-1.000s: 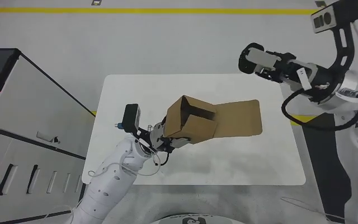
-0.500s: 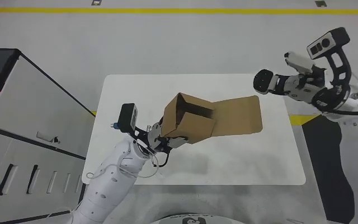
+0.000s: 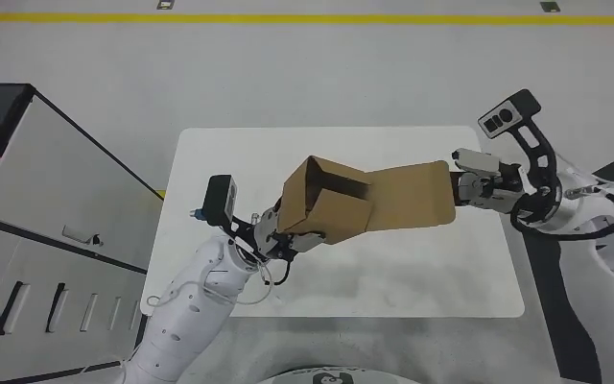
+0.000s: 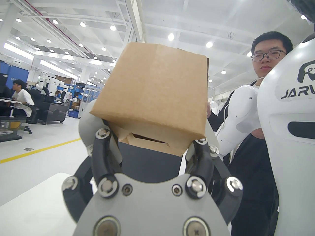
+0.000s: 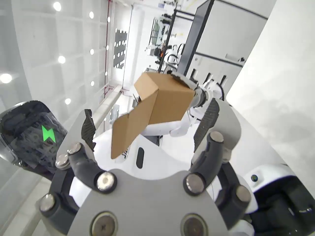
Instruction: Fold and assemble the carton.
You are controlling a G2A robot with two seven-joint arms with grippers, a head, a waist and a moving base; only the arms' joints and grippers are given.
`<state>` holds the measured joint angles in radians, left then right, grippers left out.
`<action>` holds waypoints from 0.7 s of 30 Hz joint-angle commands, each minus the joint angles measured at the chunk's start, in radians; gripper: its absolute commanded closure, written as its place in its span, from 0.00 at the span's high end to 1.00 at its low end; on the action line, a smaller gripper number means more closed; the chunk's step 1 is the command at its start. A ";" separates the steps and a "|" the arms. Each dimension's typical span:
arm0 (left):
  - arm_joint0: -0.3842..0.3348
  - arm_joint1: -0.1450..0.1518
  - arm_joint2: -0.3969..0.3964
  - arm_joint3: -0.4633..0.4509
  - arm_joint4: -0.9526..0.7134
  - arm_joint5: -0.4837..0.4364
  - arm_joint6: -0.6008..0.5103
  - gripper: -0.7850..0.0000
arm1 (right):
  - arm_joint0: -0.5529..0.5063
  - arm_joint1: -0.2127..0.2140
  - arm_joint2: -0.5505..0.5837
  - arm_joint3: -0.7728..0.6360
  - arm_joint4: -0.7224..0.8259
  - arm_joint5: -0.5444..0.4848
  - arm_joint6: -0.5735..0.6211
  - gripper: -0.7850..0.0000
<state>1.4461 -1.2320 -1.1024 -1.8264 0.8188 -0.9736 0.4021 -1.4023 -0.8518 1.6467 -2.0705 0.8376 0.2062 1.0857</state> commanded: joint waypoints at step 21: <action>0.009 -0.006 -0.007 -0.006 -0.018 -0.022 -0.017 0.00 | 0.007 -0.022 -0.079 -0.009 0.062 -0.130 0.014 0.40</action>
<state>1.4533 -1.2380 -1.1079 -1.8316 0.7997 -0.9950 0.3855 -1.4010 -0.8735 1.5699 -2.0797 0.8980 0.0777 1.0997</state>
